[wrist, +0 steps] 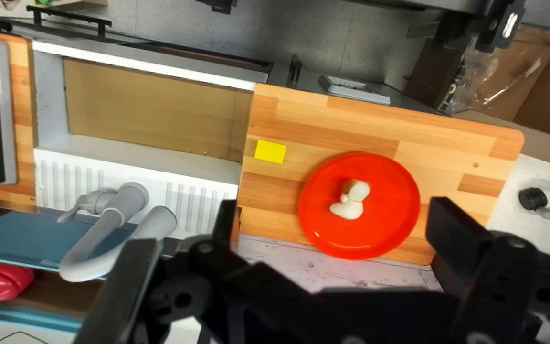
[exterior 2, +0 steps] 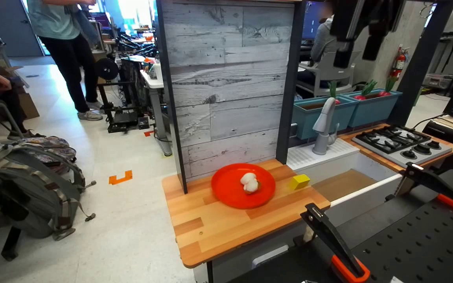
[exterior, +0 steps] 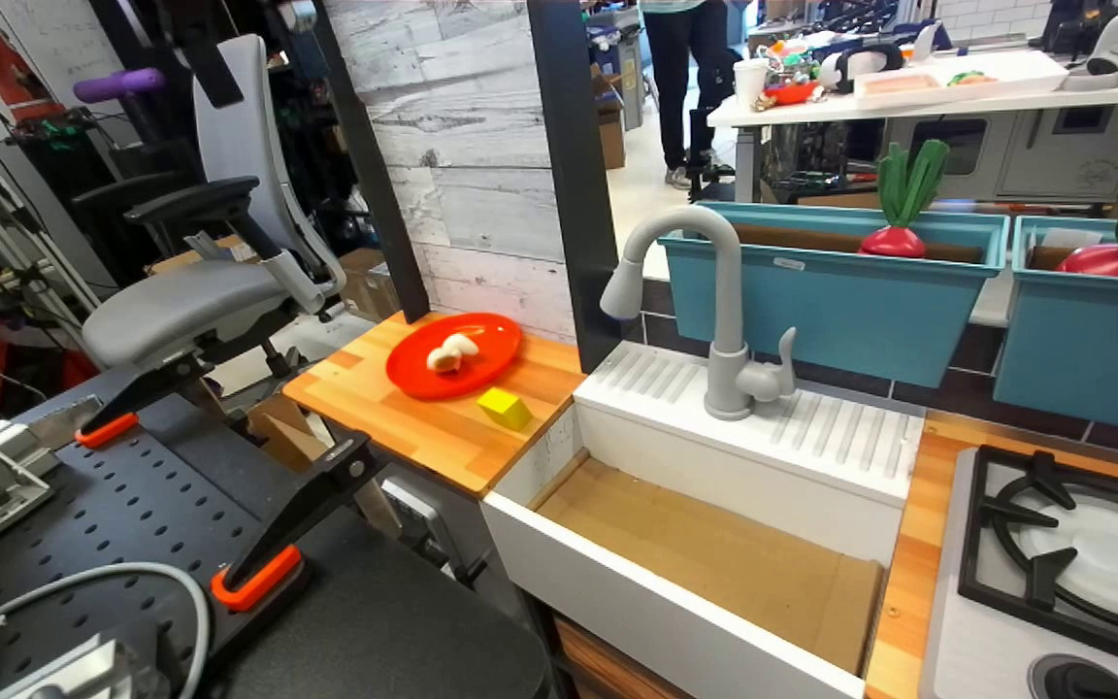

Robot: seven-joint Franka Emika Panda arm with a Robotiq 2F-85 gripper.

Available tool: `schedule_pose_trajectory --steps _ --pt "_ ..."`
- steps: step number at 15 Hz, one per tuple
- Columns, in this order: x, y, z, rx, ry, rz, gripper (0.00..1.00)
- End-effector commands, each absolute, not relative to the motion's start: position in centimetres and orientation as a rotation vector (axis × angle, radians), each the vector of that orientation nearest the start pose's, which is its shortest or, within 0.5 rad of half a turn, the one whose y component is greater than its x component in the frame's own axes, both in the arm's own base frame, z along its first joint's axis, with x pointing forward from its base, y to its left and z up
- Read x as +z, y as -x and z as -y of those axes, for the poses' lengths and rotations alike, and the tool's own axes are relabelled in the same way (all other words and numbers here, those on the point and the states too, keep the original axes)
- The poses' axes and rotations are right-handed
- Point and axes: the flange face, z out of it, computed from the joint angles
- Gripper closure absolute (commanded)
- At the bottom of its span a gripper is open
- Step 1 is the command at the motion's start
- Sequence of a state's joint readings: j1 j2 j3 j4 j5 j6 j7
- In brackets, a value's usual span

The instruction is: Remove the doll from the plate

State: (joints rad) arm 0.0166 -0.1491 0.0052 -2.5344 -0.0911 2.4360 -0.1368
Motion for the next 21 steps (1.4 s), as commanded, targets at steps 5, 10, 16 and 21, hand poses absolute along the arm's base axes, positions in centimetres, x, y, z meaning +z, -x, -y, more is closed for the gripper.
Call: schedule_pose_trajectory --steps 5,10,16,21 --pt "19.1 -49.6 -5.7 -0.140 3.167 0.258 0.00" --pt "10.3 -52.3 -6.9 -0.041 3.170 0.171 0.00" --pt "4.3 -56.5 -8.7 -0.017 3.191 0.114 0.00" --pt "1.6 -59.6 -10.5 -0.044 3.205 0.070 0.26"
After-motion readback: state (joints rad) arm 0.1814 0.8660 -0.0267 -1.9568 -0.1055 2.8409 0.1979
